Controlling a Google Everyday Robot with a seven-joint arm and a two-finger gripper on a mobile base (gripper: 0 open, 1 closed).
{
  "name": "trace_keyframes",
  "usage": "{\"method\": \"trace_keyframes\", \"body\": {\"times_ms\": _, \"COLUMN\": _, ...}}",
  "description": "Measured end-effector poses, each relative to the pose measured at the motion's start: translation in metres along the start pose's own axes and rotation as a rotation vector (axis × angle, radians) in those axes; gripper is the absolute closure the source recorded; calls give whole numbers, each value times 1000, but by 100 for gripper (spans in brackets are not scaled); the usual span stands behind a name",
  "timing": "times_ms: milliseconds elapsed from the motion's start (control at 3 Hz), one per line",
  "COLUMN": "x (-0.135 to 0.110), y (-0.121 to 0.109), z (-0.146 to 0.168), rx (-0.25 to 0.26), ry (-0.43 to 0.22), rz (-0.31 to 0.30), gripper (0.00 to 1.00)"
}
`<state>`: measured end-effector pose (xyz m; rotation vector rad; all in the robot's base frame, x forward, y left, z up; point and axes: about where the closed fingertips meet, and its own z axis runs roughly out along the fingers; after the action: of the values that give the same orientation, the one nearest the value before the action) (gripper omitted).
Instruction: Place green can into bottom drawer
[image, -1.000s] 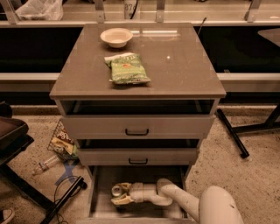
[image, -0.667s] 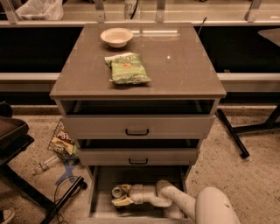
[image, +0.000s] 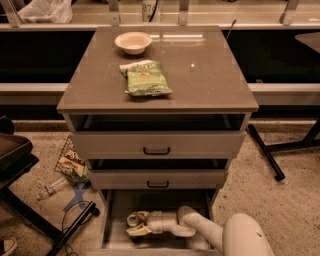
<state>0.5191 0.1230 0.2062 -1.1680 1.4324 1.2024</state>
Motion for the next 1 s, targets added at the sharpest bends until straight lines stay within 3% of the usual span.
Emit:
{"method": "trace_keyframes", "body": {"times_ms": 667, "x": 0, "y": 2, "z": 4, "rx": -6, "ry": -3, "rz": 2, "gripper": 5}}
{"method": "trace_keyframes", "body": {"times_ms": 1000, "x": 0, "y": 3, "z": 5, "rx": -8, "ry": -3, "rz": 3, "gripper": 0}}
